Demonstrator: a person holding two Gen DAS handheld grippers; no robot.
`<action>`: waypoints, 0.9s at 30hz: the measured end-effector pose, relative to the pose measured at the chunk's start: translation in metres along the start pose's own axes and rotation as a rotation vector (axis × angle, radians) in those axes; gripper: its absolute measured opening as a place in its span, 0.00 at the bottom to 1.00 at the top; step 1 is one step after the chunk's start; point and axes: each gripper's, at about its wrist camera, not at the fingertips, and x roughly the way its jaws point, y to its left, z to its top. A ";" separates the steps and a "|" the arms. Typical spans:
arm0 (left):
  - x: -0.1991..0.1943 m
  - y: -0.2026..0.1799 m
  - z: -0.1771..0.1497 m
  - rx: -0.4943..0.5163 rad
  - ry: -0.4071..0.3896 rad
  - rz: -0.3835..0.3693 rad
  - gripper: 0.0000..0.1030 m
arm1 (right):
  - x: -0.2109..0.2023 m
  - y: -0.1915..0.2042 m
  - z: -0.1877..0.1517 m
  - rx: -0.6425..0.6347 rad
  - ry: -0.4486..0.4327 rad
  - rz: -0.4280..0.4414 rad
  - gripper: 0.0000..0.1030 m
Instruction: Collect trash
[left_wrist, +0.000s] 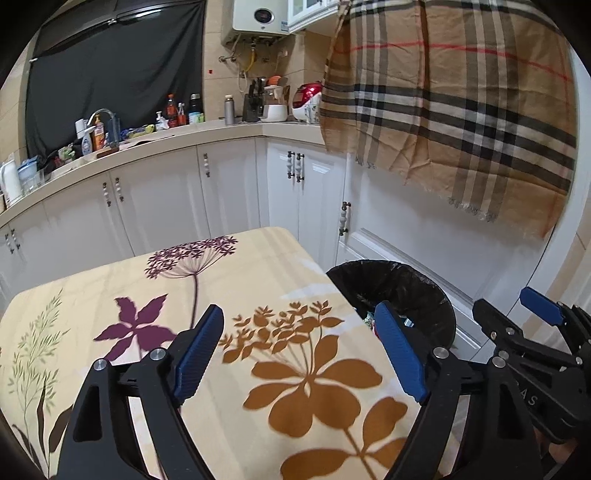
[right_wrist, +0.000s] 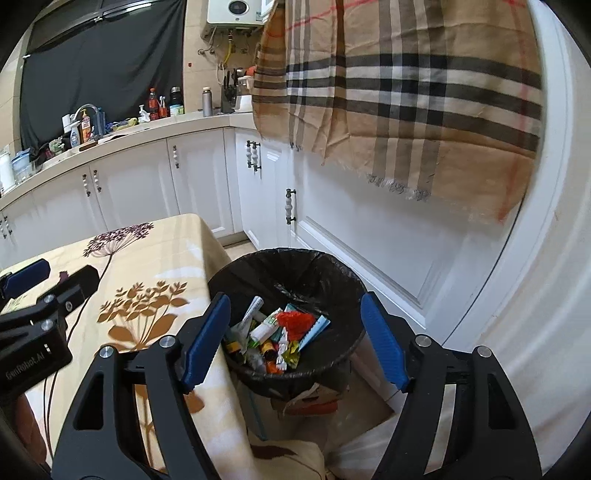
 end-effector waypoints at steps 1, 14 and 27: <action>-0.004 0.002 -0.001 -0.003 -0.004 0.002 0.80 | -0.004 0.001 -0.002 -0.002 -0.002 -0.001 0.69; -0.046 0.012 -0.022 -0.014 -0.039 0.020 0.81 | -0.051 0.001 -0.014 -0.012 -0.045 -0.018 0.70; -0.072 0.015 -0.026 -0.032 -0.071 0.008 0.81 | -0.080 0.005 -0.014 -0.026 -0.092 -0.011 0.71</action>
